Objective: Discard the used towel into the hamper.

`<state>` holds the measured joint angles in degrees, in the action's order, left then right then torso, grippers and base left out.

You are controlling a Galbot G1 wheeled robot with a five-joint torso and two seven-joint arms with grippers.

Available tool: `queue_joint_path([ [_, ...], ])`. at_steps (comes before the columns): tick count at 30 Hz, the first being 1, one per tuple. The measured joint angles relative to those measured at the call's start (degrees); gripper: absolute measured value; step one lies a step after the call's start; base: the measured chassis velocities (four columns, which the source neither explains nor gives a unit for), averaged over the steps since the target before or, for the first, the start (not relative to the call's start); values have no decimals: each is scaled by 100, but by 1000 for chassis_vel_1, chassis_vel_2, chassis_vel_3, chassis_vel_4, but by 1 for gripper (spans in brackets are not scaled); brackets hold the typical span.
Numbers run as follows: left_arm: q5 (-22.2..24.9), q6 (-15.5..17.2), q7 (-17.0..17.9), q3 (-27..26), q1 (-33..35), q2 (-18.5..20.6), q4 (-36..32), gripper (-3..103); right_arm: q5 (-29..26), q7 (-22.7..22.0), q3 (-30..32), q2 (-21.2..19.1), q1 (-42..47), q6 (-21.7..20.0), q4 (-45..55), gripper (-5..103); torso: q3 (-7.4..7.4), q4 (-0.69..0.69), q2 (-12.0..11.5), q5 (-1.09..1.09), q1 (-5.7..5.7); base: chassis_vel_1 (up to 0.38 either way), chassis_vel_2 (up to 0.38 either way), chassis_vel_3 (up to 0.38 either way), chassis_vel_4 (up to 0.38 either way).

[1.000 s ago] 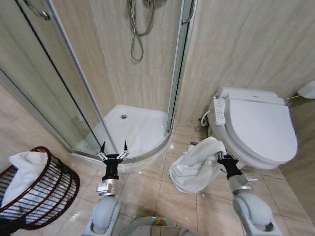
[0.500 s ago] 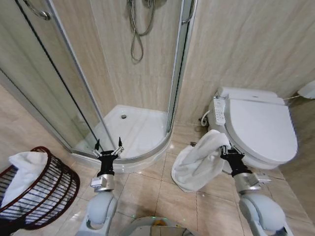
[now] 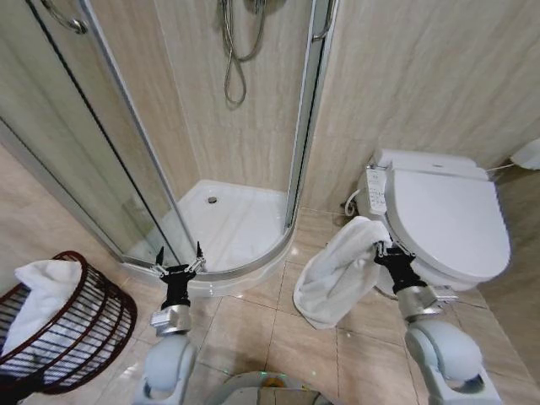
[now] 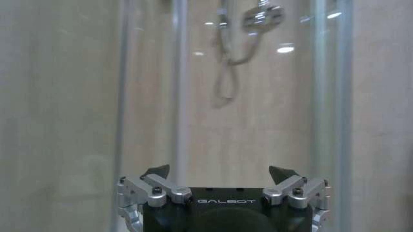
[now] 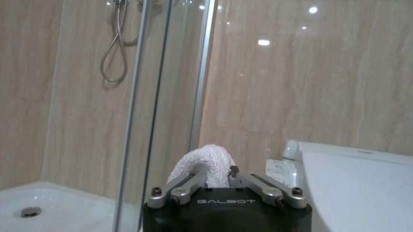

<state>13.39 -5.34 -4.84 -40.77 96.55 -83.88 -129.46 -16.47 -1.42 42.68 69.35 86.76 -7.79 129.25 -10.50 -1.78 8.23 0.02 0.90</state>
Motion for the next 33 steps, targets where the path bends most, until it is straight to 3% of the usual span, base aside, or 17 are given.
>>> queue_joint_path([
  [1,0,0,0,0,0,0,0,100,0,0,0,0,0,0,0,6,0,0,0,0,0,0,0,0,0],
  [3,200,-54,-670,-229,6,-1,11,100,-39,51,24,30,24,113,-68,6,0,0,0,-4,0,0,0,0,0],
  [5,374,-16,-850,-208,29,-33,-24,100,-116,121,64,21,117,232,-97,6,0,1,0,-4,0,0,0,0,0],
  [9,309,123,-826,-80,107,-78,-133,100,-115,207,134,9,186,400,-173,6,0,2,0,-2,0,0,0,0,0],
  [14,-298,396,-536,253,390,-59,-397,100,-103,258,277,-16,297,656,-243,6,0,1,0,-1,0,0,0,0,0],
  [19,-525,330,-273,394,606,-214,-481,100,-89,308,348,-23,444,849,-247,6,0,1,0,-3,0,0,0,0,0],
  [24,-694,-27,-135,407,901,-497,-620,100,-30,337,327,77,569,1021,-140,6,1,1,0,-1,0,0,0,0,0],
  [33,-855,-64,-25,453,795,-615,-565,100,-18,292,301,76,509,917,-7,6,0,1,0,-3,0,0,0,0,0],
])
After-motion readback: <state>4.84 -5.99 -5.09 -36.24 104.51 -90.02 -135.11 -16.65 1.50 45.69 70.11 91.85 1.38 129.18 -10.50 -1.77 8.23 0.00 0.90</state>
